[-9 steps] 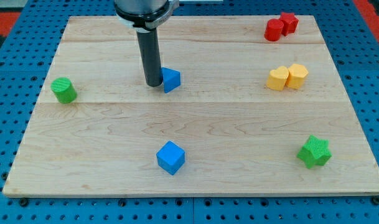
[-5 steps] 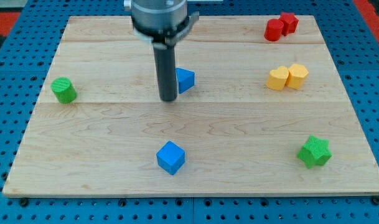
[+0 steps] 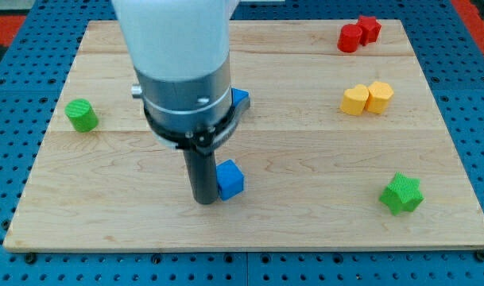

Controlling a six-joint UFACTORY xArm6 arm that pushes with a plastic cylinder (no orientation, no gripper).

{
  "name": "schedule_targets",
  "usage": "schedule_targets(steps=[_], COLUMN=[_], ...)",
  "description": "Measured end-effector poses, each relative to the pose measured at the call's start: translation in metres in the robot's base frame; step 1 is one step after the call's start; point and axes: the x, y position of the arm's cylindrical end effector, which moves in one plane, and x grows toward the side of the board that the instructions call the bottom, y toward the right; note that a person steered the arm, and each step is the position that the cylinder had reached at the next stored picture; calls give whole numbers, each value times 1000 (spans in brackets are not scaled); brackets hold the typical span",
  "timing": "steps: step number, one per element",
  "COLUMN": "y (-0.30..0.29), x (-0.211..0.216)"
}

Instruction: Push the blue cube closer to the blue triangle

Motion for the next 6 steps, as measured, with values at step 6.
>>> schedule_targets(steps=[6], y=[55], x=[-17])
